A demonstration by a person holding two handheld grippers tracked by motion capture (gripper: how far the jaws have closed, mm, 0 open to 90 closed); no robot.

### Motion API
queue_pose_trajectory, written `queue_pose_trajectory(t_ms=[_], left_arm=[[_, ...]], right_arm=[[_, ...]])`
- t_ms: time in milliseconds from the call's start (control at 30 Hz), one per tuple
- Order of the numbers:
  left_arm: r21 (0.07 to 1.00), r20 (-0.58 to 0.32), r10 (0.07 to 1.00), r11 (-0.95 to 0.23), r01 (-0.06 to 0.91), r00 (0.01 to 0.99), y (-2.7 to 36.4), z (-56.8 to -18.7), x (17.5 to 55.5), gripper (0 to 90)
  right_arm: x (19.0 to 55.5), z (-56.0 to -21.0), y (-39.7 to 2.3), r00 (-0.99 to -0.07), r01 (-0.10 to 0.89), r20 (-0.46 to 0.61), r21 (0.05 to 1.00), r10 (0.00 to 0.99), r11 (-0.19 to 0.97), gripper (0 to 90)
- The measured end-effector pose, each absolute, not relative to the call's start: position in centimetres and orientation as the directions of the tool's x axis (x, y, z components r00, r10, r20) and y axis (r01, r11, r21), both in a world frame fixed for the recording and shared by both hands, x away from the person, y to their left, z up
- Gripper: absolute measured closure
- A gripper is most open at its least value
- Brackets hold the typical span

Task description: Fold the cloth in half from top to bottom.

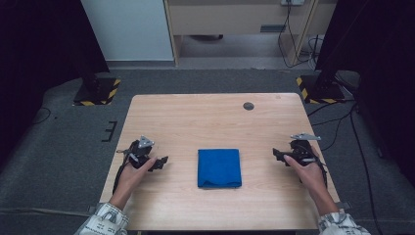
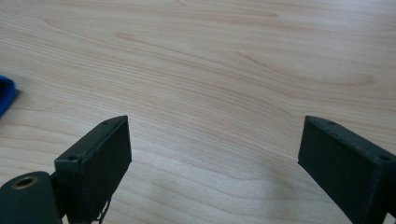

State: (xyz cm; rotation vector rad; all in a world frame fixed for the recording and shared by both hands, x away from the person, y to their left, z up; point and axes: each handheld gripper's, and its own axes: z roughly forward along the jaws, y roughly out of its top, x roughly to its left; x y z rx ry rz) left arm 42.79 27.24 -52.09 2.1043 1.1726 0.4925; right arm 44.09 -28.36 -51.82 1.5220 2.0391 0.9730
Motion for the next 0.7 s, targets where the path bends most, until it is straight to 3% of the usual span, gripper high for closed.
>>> queue_pose_trajectory(t_ms=[367, 700], left_arm=[[0.689, 0.007, 0.871, -0.361, 0.628, 0.492, 27.7, -53.4, 43.6, 5.6], [0.702, 0.003, 0.868, -0.355, 0.617, 0.496, 27.9, -53.7, 43.6, 1.6]], right_arm=[[44.7, -53.5, -28.4, -0.278, 0.701, 0.031, 0.689, 0.960, 0.181, 7.8], [44.2, -54.0, -27.9, -0.282, 0.672, -0.001, 0.714, 0.959, 0.199, 4.9]])
